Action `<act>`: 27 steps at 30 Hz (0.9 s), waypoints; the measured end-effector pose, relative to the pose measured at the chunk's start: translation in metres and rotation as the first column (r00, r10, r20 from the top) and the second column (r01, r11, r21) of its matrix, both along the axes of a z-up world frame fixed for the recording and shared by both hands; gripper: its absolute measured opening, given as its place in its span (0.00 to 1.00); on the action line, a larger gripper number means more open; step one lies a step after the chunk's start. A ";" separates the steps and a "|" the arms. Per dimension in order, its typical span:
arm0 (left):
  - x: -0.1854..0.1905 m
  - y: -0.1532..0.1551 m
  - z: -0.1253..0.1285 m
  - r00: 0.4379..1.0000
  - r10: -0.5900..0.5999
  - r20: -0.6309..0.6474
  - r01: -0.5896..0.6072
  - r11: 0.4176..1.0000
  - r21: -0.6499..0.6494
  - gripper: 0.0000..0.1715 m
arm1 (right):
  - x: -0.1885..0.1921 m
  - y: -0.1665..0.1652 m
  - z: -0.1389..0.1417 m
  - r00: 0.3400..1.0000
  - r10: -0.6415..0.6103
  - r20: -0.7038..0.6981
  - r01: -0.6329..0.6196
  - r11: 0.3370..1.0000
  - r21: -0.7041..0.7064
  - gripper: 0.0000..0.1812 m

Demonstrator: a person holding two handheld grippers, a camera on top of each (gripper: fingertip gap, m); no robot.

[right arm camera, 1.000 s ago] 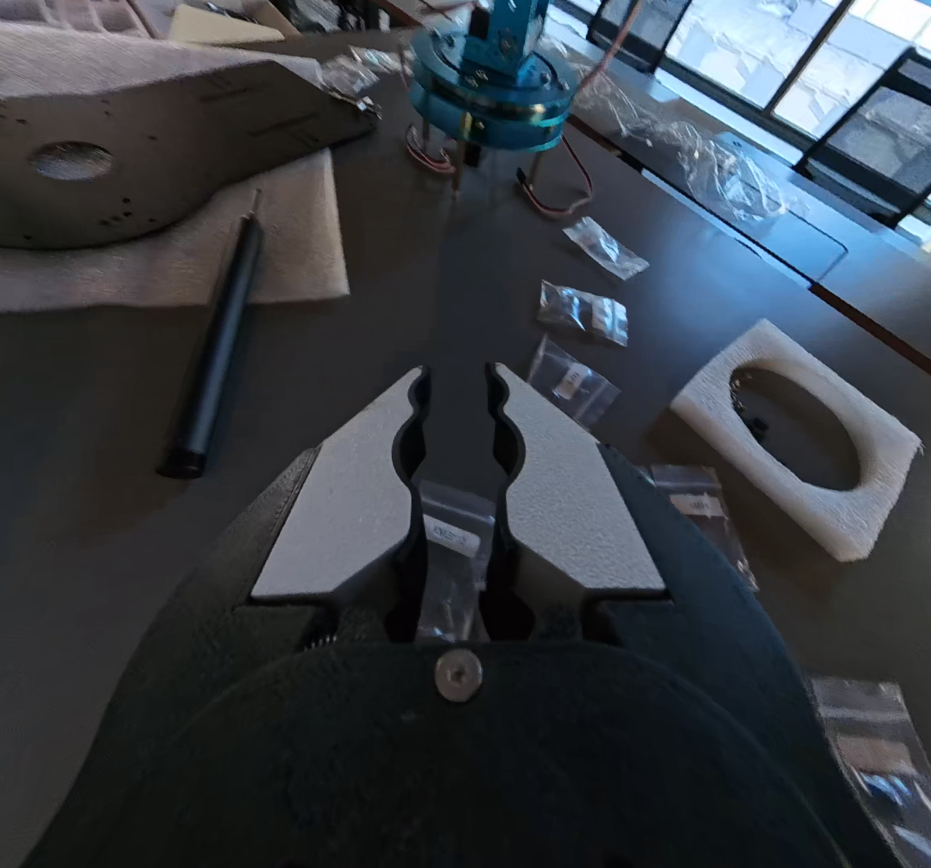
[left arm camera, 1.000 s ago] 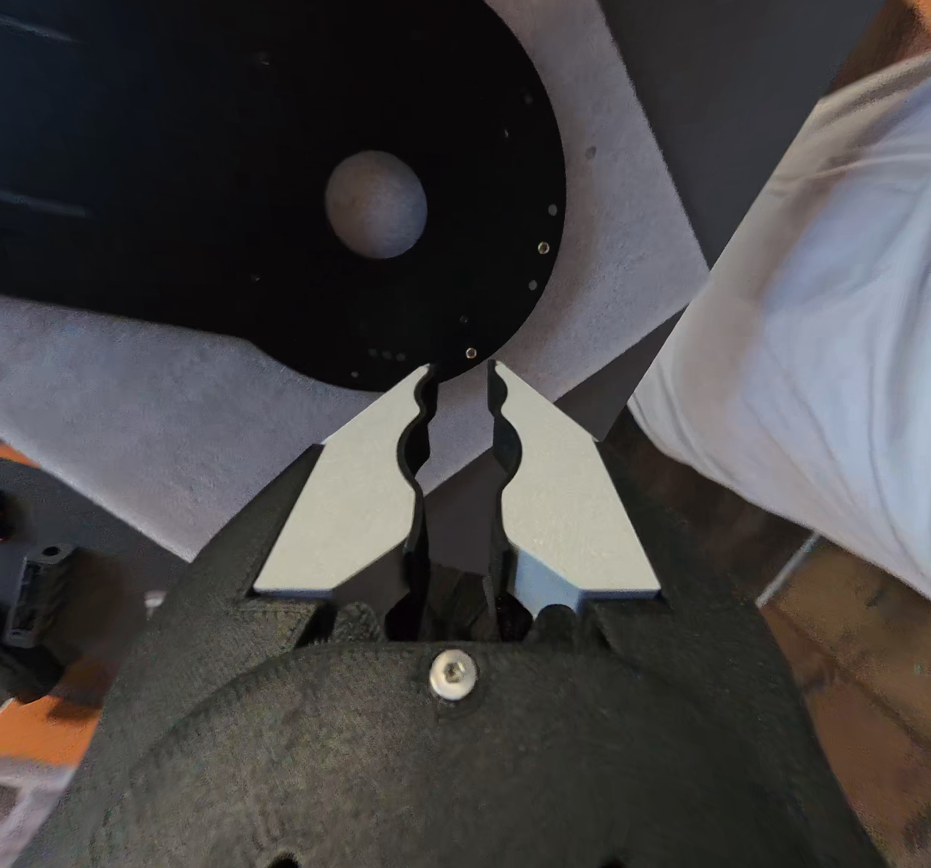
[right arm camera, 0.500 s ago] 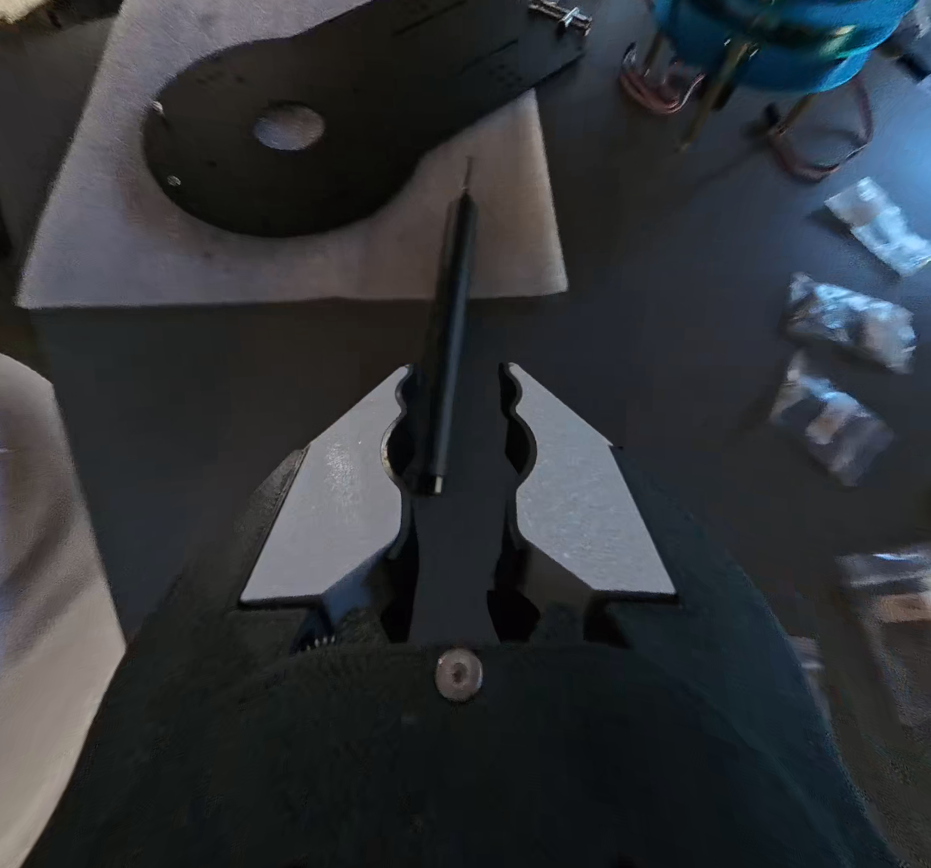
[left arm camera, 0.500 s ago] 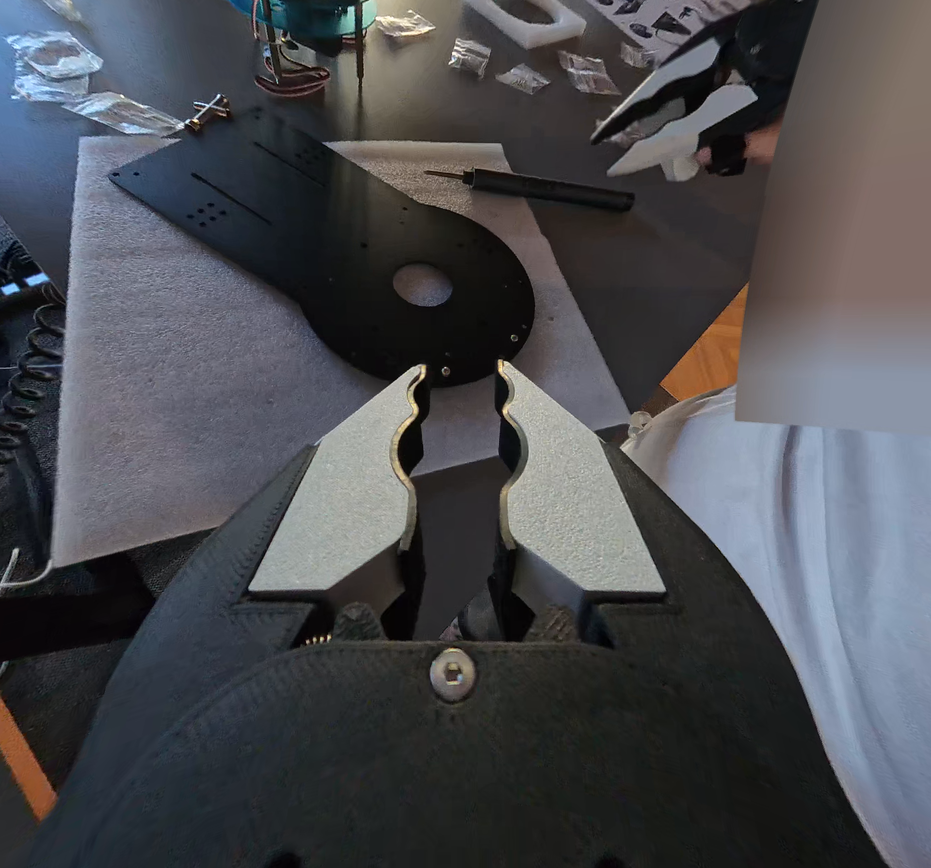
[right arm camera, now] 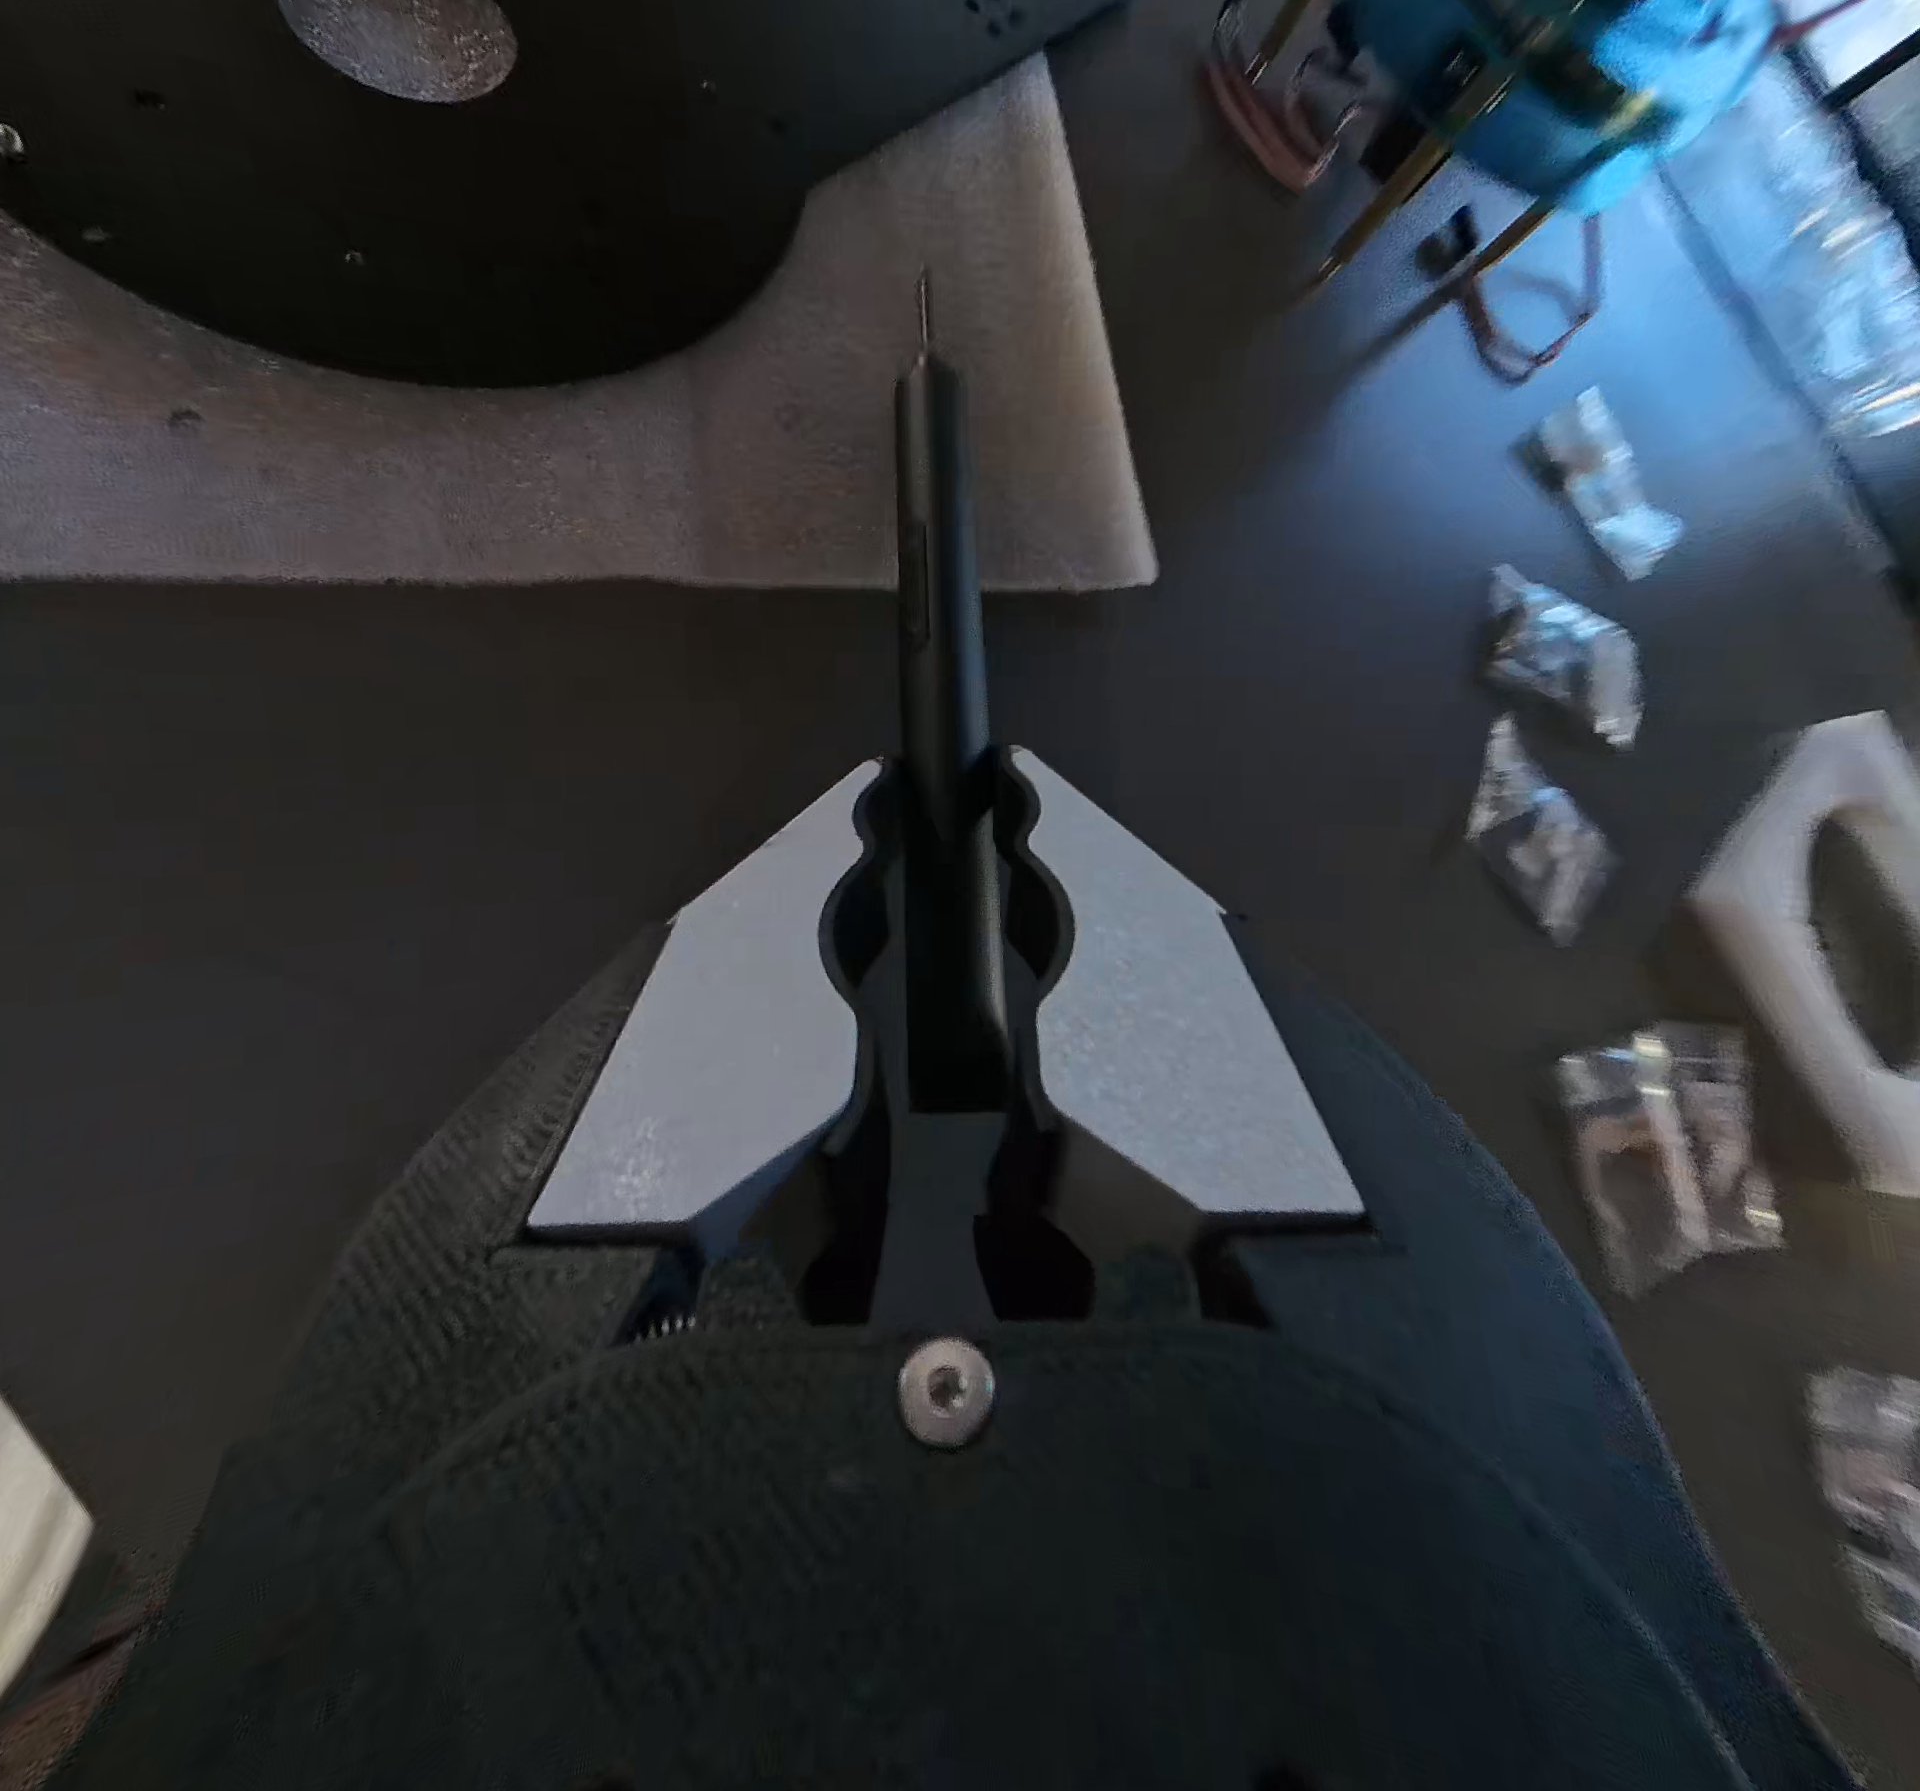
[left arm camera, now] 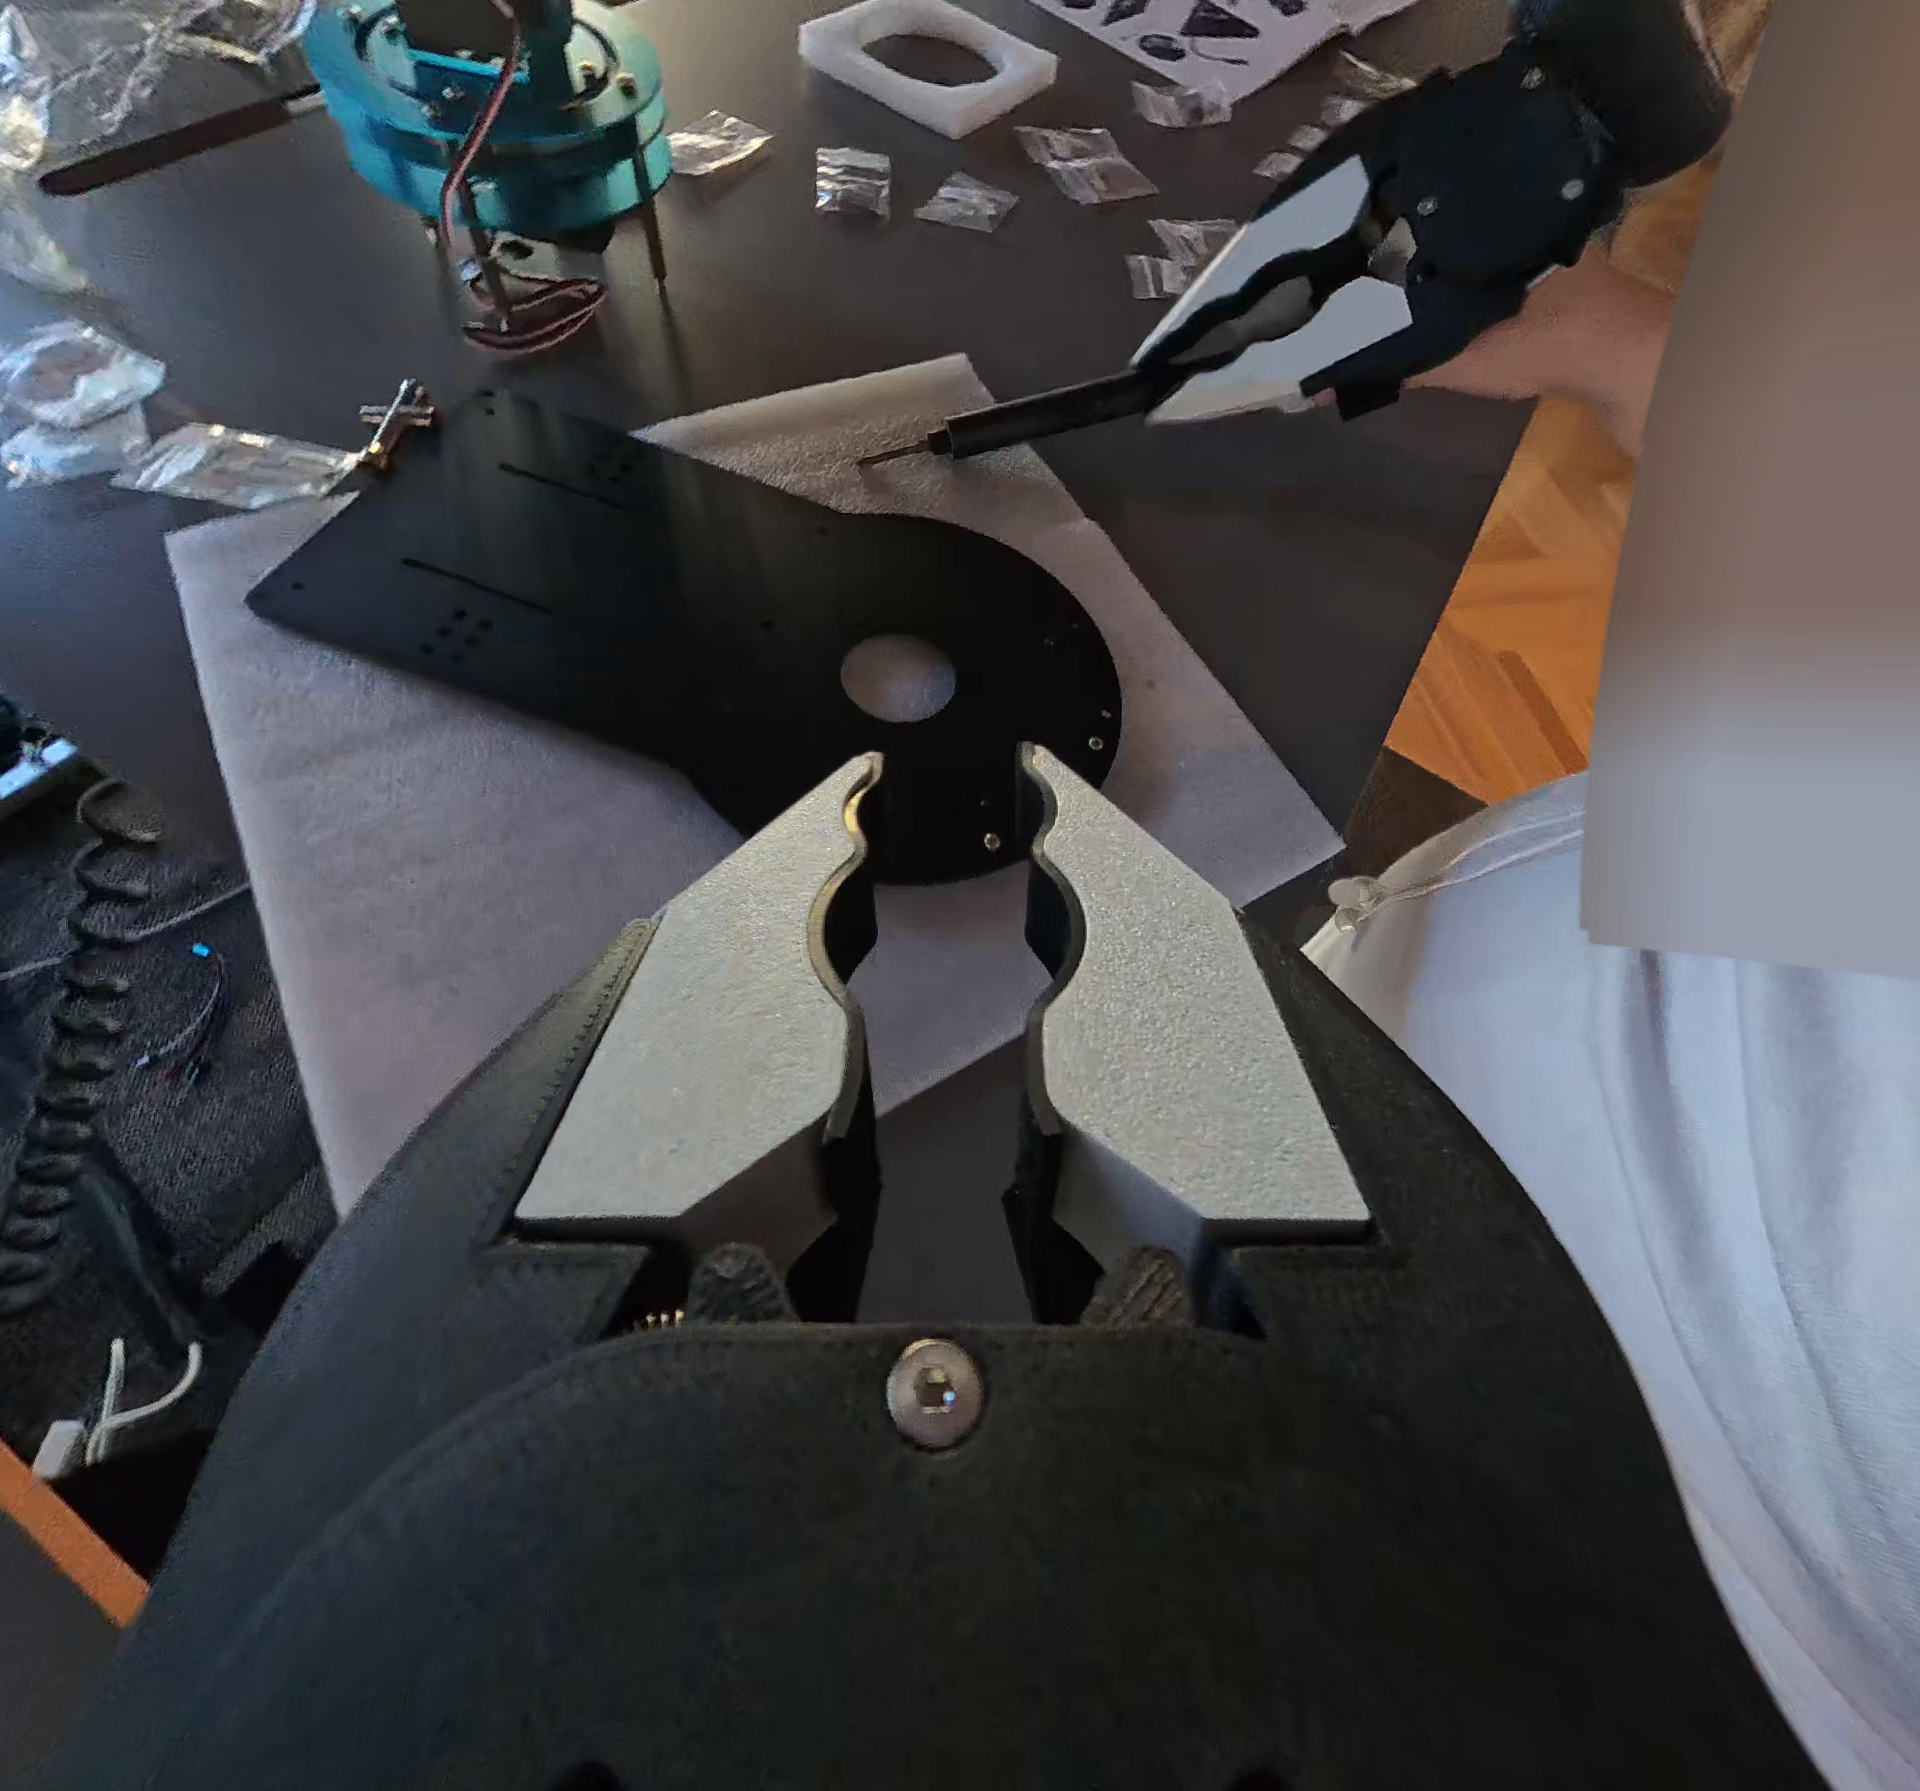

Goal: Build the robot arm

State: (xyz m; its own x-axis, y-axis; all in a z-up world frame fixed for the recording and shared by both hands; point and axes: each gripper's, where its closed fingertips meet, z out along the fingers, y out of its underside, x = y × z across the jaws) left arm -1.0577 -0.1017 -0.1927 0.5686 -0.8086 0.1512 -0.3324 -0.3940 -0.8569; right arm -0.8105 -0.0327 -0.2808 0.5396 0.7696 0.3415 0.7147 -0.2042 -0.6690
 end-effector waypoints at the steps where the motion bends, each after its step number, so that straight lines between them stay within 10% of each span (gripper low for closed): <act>1: 0.002 0.003 0.001 1.000 -0.028 -0.004 0.028 1.000 0.004 0.12 | 0.001 -0.001 0.009 0.999 0.006 0.036 -0.008 0.999 0.054 0.09; 8: 0.060 0.027 0.005 0.927 -0.375 0.031 0.373 0.927 0.045 0.19 | 0.008 -0.016 0.072 0.884 0.114 0.454 -0.264 0.922 0.282 0.08; 18: 0.210 0.050 0.022 0.666 -0.722 -0.189 0.746 0.637 0.193 0.30 | -0.005 -0.036 0.139 0.623 0.313 0.717 -0.551 0.826 0.118 0.09; 22: 0.233 0.056 0.015 0.661 -0.670 -0.339 0.749 0.613 0.249 0.25 | -0.006 -0.037 0.155 0.631 0.388 0.672 -0.574 0.816 0.068 0.09; 27: 0.252 0.046 0.019 0.732 -0.648 -0.212 0.681 0.694 0.232 0.09 | 0.003 -0.028 0.169 0.591 0.505 0.629 -0.618 0.785 -0.050 0.09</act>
State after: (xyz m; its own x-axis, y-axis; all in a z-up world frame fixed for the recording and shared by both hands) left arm -0.8052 -0.0554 -0.1737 -0.1352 -0.9770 -0.1646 -0.5089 0.2110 -0.8345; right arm -0.8070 -0.0611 -0.1113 -0.3339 0.7540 0.5657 0.8954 0.4412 -0.0595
